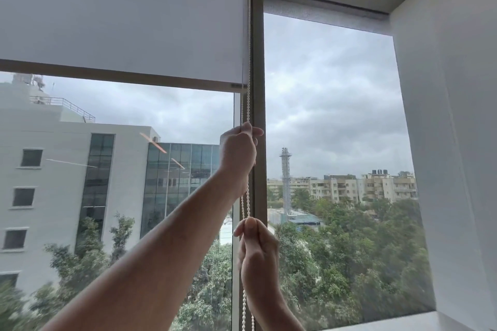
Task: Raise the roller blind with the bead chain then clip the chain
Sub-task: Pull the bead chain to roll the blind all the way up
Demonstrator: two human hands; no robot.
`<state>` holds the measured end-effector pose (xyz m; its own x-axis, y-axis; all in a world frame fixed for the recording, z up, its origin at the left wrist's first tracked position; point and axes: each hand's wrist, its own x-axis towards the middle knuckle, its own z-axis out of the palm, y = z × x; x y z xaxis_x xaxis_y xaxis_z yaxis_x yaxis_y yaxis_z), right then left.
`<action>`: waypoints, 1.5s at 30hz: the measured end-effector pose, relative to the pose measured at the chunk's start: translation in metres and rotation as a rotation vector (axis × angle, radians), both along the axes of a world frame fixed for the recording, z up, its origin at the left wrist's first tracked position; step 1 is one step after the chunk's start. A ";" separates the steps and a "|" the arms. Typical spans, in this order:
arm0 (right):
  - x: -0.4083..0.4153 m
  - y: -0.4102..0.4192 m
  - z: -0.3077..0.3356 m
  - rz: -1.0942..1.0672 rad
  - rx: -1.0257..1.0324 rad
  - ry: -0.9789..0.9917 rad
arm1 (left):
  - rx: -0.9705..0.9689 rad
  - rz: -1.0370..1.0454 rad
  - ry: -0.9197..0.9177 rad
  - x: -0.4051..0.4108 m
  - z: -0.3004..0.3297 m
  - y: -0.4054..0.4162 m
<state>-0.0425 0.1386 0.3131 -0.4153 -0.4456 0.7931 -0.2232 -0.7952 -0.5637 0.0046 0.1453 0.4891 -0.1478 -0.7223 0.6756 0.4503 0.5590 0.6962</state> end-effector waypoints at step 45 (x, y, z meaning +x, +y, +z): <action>0.018 0.039 0.172 -0.226 -0.243 -0.001 | -0.073 -0.086 0.007 0.002 -0.145 -0.011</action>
